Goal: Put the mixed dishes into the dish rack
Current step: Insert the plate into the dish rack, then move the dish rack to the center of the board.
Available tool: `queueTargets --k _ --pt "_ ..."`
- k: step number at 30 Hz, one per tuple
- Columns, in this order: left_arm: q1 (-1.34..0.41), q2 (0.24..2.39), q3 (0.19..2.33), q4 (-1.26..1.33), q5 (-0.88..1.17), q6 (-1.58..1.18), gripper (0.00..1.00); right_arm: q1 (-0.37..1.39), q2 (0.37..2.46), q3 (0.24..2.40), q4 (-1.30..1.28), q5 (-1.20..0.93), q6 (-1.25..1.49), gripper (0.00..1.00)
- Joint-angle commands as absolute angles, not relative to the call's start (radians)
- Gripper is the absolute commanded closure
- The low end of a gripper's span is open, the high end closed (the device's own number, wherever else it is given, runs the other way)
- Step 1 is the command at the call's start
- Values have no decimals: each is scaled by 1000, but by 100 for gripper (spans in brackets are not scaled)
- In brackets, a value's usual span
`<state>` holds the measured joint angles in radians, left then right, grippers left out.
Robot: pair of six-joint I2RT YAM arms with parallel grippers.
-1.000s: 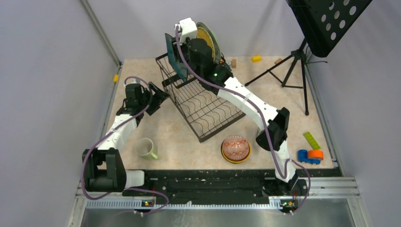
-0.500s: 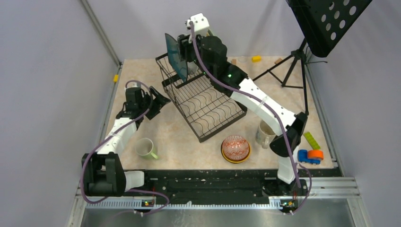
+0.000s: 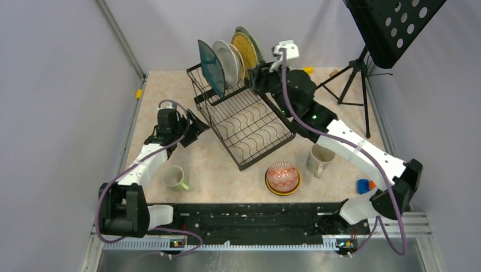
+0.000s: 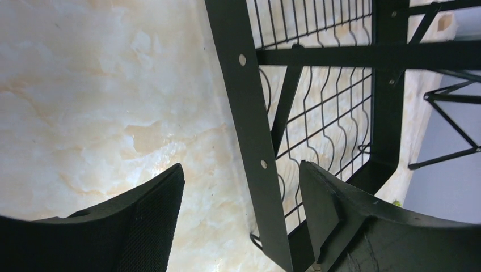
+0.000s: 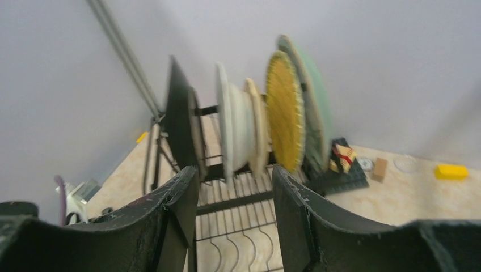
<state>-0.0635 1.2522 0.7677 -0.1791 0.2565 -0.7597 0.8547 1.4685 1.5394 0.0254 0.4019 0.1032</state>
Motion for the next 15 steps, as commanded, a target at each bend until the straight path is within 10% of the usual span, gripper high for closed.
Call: queueTargets --k 1,15 --pt "-98 1223 721 -123 225 -767 22 735 1338 1400 82 418 264 48" --pt "-175 1272 725 -66 212 -771 24 221 1431 1123 -178 -232 610 45"
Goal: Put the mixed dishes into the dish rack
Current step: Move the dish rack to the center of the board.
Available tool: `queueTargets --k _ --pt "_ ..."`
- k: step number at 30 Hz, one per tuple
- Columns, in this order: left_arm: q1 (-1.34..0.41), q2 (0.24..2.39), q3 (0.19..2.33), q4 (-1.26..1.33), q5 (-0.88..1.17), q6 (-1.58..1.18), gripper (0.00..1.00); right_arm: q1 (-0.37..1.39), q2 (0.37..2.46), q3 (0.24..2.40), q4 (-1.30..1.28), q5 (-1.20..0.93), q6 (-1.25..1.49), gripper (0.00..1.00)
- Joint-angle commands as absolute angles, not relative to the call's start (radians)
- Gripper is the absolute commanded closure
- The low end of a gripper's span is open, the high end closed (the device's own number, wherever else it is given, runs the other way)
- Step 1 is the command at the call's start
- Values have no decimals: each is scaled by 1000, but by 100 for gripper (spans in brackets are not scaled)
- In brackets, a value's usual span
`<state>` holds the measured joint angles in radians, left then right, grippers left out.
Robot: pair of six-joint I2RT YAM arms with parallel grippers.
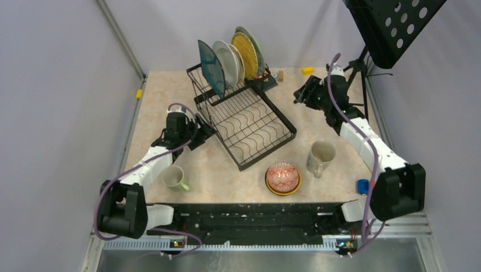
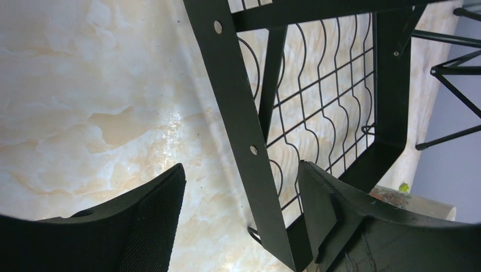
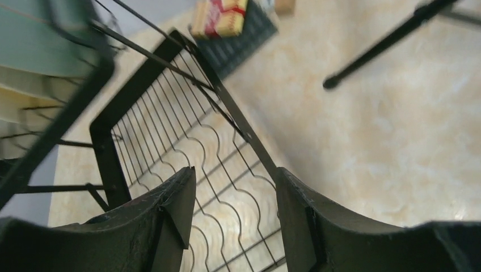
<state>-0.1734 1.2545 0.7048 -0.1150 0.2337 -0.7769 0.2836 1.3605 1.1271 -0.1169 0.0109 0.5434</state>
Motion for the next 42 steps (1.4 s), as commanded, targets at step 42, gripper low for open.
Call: queueTargets --k 42 --pt "-175 1154 797 -151 133 -590 24 297 1601 1163 -231 -314 564 40"
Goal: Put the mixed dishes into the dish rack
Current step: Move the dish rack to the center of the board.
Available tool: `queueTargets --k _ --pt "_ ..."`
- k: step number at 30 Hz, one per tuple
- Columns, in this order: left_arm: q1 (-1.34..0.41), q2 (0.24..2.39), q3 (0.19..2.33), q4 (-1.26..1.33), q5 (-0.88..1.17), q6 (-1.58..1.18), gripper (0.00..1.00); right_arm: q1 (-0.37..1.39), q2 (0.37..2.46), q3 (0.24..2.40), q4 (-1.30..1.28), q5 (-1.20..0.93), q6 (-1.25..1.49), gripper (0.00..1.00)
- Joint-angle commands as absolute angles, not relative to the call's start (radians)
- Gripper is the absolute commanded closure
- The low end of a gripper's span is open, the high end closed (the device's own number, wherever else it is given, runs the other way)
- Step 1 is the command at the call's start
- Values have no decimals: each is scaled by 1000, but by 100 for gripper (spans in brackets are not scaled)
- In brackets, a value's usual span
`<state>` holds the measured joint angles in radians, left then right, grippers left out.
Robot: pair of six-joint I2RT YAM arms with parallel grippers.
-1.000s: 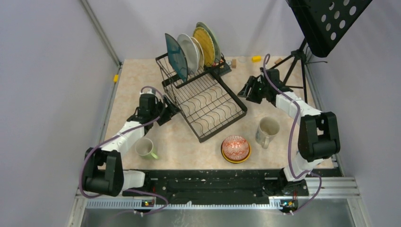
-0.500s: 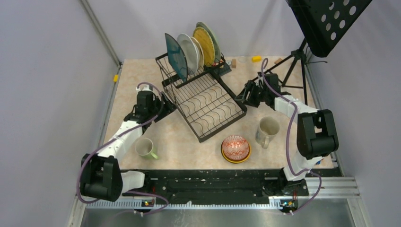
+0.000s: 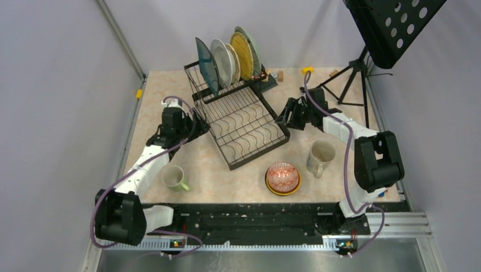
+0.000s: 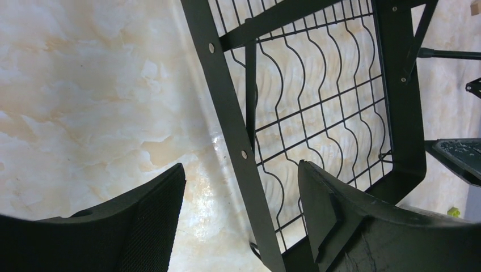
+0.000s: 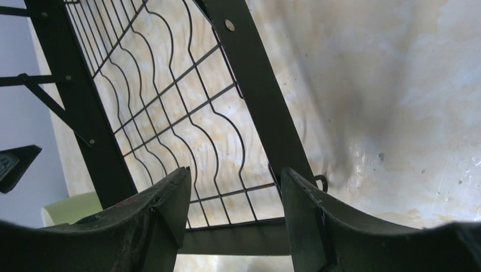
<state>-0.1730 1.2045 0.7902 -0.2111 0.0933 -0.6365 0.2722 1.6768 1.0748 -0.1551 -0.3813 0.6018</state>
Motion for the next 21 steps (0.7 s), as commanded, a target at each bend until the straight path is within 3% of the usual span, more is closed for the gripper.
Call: queueTargets --k 1,7,13,21 --pt "-175 1147 779 -126 149 -576 23 297 1571 1175 -258 -263 545 39" --pt "-186 1107 733 -41 230 -504 23 295 1348 1203 -393 71 459 37" --pt "-212 1094 763 -28 272 -423 23 297 1048 1052 -448 384 482 37" --pt "-248 1130 814 -8 311 -400 24 272 940 984 -680 554 549 37"
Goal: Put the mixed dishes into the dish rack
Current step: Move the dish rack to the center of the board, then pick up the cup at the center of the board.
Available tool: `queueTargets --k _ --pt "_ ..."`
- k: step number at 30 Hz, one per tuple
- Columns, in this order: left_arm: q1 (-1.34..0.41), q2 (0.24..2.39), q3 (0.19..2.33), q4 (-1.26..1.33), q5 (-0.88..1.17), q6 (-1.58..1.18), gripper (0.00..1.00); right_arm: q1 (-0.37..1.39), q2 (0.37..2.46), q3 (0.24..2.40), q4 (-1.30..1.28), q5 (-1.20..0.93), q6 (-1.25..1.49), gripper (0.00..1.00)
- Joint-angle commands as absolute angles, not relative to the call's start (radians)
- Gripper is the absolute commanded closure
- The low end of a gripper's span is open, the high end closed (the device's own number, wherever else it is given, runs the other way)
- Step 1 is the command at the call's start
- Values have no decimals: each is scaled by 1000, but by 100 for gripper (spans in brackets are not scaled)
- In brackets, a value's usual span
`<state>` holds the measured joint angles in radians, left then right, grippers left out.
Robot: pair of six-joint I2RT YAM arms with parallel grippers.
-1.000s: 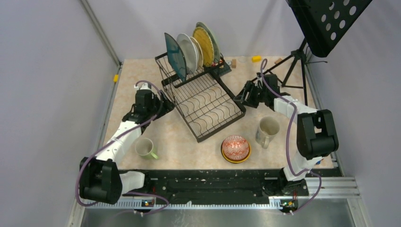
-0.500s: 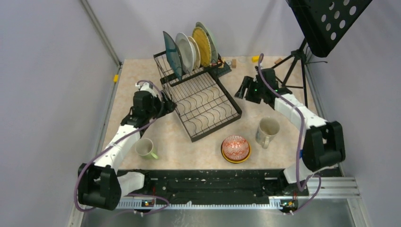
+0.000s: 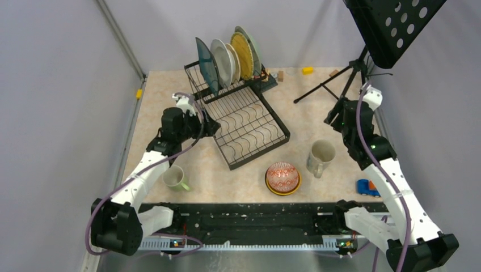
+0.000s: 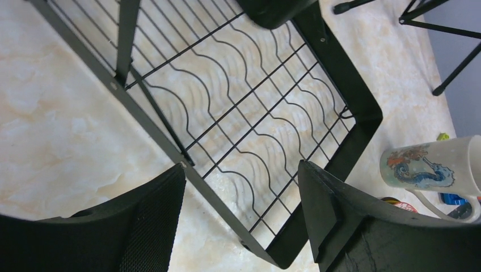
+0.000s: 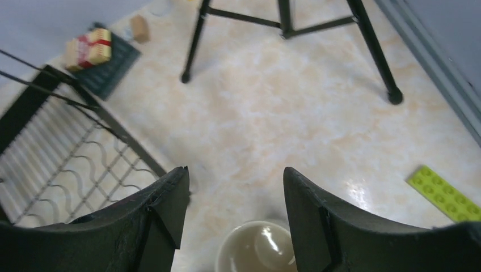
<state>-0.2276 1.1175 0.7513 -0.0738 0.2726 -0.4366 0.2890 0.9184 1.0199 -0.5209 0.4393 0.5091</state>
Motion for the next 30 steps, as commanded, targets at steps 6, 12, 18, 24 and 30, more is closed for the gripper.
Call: queueTargets --k 6,12,18,24,30 --pt "-264 1141 833 -9 332 -394 24 240 961 938 -752 452 599 38" --pt "-264 1138 828 -17 331 -401 24 240 949 898 -773 389 607 40" --pt "-264 1137 854 -29 340 -396 24 239 924 858 -770 323 600 44" --pt "-265 1143 882 -54 360 -385 24 239 904 819 -759 281 601 44" --pt "-270 1146 893 -58 383 -380 24 240 921 797 -759 287 603 45"
